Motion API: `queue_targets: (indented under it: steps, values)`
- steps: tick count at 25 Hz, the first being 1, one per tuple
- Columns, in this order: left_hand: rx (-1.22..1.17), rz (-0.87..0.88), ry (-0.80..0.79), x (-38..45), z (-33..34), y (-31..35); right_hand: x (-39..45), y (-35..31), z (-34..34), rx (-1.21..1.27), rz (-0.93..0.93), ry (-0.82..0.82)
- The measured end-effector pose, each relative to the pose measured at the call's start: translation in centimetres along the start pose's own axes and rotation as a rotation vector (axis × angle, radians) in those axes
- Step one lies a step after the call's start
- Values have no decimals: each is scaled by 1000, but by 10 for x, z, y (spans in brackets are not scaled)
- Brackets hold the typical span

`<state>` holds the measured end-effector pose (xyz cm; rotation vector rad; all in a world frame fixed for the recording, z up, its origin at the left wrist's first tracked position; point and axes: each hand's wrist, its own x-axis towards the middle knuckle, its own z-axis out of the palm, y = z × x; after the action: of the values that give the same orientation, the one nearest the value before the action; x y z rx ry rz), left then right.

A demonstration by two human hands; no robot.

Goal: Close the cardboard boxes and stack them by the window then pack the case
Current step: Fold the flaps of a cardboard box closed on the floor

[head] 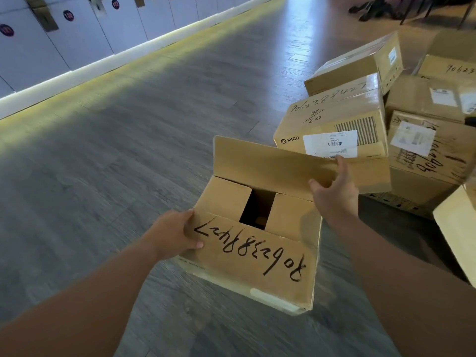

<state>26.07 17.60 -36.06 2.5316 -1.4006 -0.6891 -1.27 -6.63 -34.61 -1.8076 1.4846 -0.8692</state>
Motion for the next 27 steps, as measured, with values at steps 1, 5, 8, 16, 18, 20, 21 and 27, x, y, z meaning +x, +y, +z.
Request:
queue_targets:
  steps: [1,5,8,16,18,20,21,27]
  values:
    - [29,0,-7,1,-1,3,-7,2,0,8,-51,10]
    - [43,21,-27,7,1,20,-27,8,-4,-38,-154,-1]
    - [-34,-10,7,13,6,33,-46,24,-8,-204,-265,-97]
    - [-166,55,53,24,10,42,-69,51,11,-522,-151,-235]
    - [-108,51,78,28,14,44,-69,47,14,-554,-130,-240]
    - [-121,0,144,32,17,46,-66,42,15,-572,-101,-262]
    - [-140,-15,162,33,19,48,-65,41,15,-570,-87,-272]
    - [-284,-84,286,35,21,52,-58,38,13,-455,-57,-260]
